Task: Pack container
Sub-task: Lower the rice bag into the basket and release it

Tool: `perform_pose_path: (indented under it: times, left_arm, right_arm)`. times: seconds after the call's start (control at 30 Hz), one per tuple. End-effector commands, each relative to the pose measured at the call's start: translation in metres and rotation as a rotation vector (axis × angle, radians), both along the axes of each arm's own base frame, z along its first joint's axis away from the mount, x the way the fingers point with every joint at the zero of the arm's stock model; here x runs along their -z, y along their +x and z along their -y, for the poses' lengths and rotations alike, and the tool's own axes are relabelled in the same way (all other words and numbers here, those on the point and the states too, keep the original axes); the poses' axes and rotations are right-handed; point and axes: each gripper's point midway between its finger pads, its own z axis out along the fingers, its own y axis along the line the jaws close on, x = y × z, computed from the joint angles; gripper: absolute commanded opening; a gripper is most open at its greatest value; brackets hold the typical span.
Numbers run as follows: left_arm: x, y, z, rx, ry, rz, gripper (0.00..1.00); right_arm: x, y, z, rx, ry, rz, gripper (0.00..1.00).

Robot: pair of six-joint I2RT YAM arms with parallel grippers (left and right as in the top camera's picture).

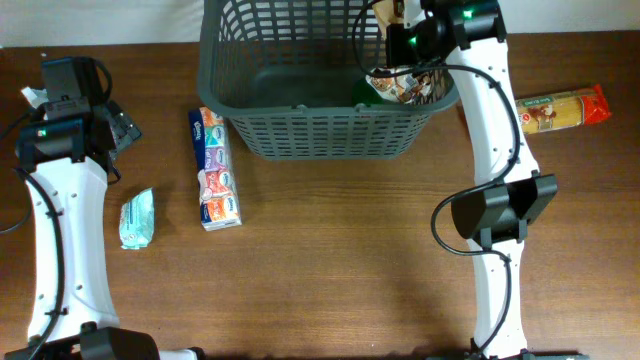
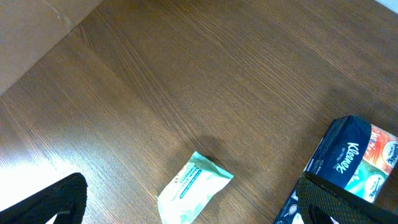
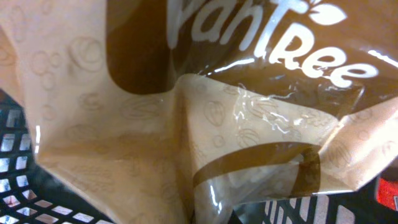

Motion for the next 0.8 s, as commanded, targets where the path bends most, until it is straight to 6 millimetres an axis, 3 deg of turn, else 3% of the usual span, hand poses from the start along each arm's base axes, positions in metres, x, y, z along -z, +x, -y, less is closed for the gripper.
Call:
perform_pose_path:
  times: [0.0, 0.07, 0.13, 0.23, 0.37, 0.57, 0.77]
  left_arm:
    - [-0.009, -0.001, -0.001, 0.004, 0.007, 0.020, 1.00]
    - [-0.009, -0.001, -0.001, 0.004, 0.007, 0.020, 1.00]
    - [-0.009, -0.001, -0.001, 0.004, 0.007, 0.020, 1.00]
    - [-0.009, -0.001, -0.001, 0.004, 0.008, 0.020, 1.00]
    - [-0.009, -0.001, -0.001, 0.004, 0.007, 0.020, 0.99]
    - [-0.009, -0.001, -0.001, 0.004, 0.008, 0.020, 1.00]
    - [-0.009, -0.001, -0.001, 0.004, 0.008, 0.020, 1.00]
  right_arm:
    - [0.014, 0.002, 0.001, -0.004, -0.017, -0.021, 0.04]
    - [0.018, 0.001, 0.001, -0.005, -0.019, -0.035, 0.11]
    - [0.020, 0.000, 0.002, -0.005, -0.021, -0.042, 0.34]
    - [0.020, 0.000, 0.002, -0.005, -0.021, -0.042, 0.53]
    - [0.020, 0.000, 0.002, -0.004, -0.021, -0.042, 0.57]
    - [0.016, -0.002, -0.005, -0.021, 0.014, -0.043, 0.70]
    - [-0.011, -0.003, -0.007, -0.032, 0.042, 0.011, 0.75]
